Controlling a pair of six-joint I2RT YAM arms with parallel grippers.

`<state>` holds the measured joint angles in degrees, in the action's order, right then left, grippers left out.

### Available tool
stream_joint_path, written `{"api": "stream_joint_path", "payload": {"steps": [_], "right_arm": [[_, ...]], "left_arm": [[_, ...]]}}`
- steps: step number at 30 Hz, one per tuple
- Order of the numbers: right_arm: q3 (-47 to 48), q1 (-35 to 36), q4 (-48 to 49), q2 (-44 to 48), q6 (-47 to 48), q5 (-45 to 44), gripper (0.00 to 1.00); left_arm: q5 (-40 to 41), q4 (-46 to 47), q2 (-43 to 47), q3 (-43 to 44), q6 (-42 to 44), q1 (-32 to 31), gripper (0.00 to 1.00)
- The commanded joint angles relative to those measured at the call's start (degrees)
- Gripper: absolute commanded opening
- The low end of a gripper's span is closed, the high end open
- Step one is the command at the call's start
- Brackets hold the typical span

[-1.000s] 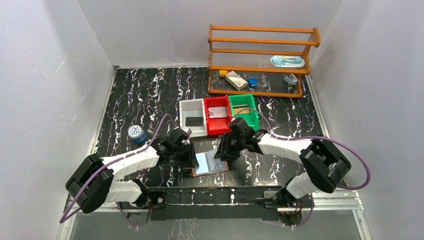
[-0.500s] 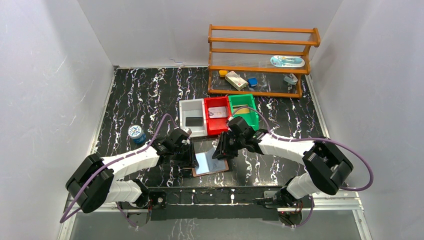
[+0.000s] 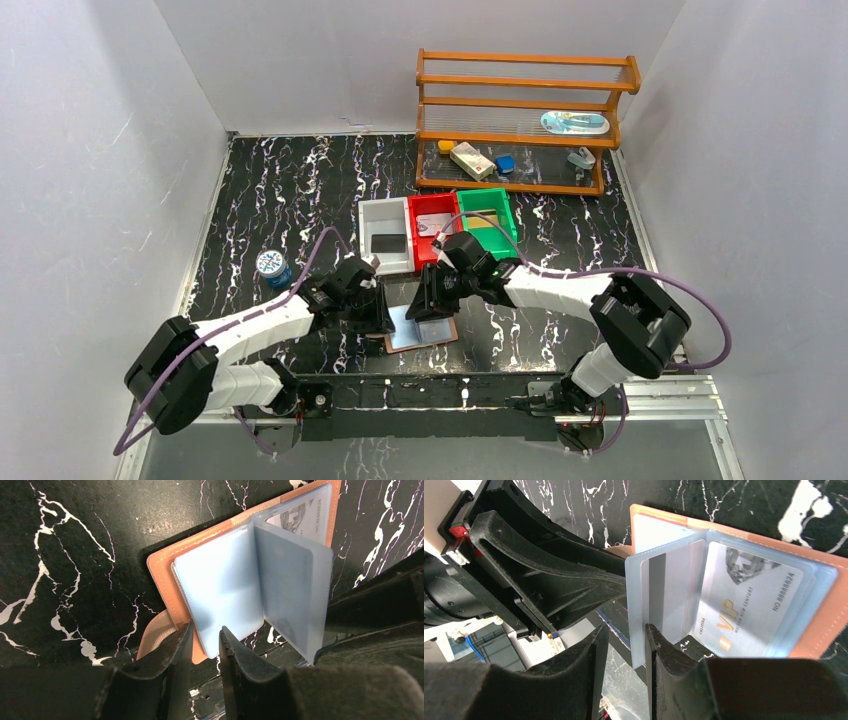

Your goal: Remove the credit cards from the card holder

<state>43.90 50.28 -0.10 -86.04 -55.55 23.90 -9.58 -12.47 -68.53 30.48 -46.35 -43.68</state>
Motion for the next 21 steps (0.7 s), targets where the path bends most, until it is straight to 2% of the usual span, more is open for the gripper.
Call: {"api": "stream_joint_path", "payload": {"steps": [1,6,10,13,15,21], "right_arm": [[3.4,1.2,3.2,-1.7,0.2,2.1,0.42],[4.2,2.2,4.0,-3.5,0.2,2.8,0.46],[4.0,2.3,4.3,-3.9,0.0,3.3,0.47],[3.7,2.4,2.9,-1.6,0.3,-0.2,0.47],[3.5,2.4,3.1,-0.4,0.4,-0.7,0.48],[4.2,1.9,-6.1,1.0,1.5,-10.7,0.50]], "left_arm": [[1.7,-2.7,2.0,0.9,-0.3,-0.3,0.25],[6.4,-6.9,4.9,1.7,-1.7,-0.2,0.25],[10.7,-12.4,8.5,3.0,-3.5,-0.2,0.30],[12.6,-14.2,11.1,3.4,-4.2,-0.3,0.34],[13.0,-14.4,12.5,3.3,-4.3,-0.2,0.36],[8.5,-9.7,13.0,3.6,-1.7,-0.3,0.41]]}}
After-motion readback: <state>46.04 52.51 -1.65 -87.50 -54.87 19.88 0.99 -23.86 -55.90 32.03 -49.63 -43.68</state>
